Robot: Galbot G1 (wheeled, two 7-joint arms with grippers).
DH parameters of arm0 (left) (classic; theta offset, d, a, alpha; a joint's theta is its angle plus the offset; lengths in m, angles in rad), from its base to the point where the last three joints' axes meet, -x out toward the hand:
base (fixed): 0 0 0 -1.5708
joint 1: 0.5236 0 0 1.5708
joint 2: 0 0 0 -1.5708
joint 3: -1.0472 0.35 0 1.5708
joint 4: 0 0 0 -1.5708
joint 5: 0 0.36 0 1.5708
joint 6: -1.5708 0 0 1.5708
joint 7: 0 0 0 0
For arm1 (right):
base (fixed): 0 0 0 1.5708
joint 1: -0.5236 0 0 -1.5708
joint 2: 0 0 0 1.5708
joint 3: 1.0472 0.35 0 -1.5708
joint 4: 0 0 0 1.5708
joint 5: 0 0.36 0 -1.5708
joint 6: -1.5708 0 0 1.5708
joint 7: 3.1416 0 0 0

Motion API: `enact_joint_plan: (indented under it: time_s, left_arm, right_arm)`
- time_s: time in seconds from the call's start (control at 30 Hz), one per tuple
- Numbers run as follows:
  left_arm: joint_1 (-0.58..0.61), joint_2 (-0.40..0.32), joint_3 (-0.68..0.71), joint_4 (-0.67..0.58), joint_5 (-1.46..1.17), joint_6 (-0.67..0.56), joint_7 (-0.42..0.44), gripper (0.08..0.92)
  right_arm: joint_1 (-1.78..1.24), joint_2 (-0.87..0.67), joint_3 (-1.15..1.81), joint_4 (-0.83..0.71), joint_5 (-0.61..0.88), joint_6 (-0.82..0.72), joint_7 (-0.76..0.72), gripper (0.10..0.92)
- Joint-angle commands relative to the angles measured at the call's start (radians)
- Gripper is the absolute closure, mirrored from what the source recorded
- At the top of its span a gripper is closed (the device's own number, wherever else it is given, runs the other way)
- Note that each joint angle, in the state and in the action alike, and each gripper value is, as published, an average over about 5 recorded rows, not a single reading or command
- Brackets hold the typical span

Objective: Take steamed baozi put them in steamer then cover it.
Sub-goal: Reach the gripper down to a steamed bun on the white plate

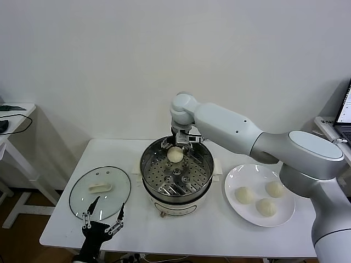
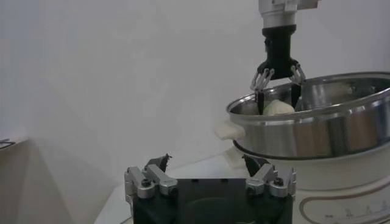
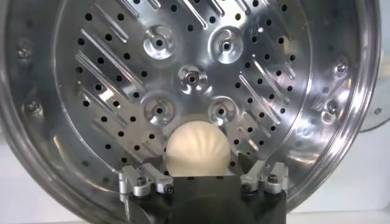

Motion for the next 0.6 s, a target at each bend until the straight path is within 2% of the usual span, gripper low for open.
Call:
enact_joint_plan:
  time_s: [0.03,0.2,0.33,0.43,0.6]
  left_arm:
    - [-0.001,0.004,0.002,0.002,0.000,0.004,0.001,0.177]
    - [-0.002,0.008,0.000,-0.002,0.000,0.004,0.002,0.177]
    - [0.003,0.011,0.004,-0.008,0.003,0.010,0.003,0.177]
    - [0.003,0.012,0.012,-0.011,0.006,0.013,0.004,0.177]
    - [-0.004,0.014,0.023,-0.002,0.010,0.010,0.007,0.177]
  right_arm:
    - [0.115,-0.177,0.013,0.112,0.345,-0.247,-0.123,0.203]
    - [0.255,-0.382,-0.098,0.149,0.656,-0.529,-0.144,0.203]
    - [0.303,-0.547,-0.200,0.157,0.816,-0.693,-0.126,0.203]
    - [0.298,-0.659,-0.301,0.174,0.855,-0.740,-0.086,0.203]
    - [0.217,-0.792,-0.421,0.235,0.833,-0.774,0.009,0.203]
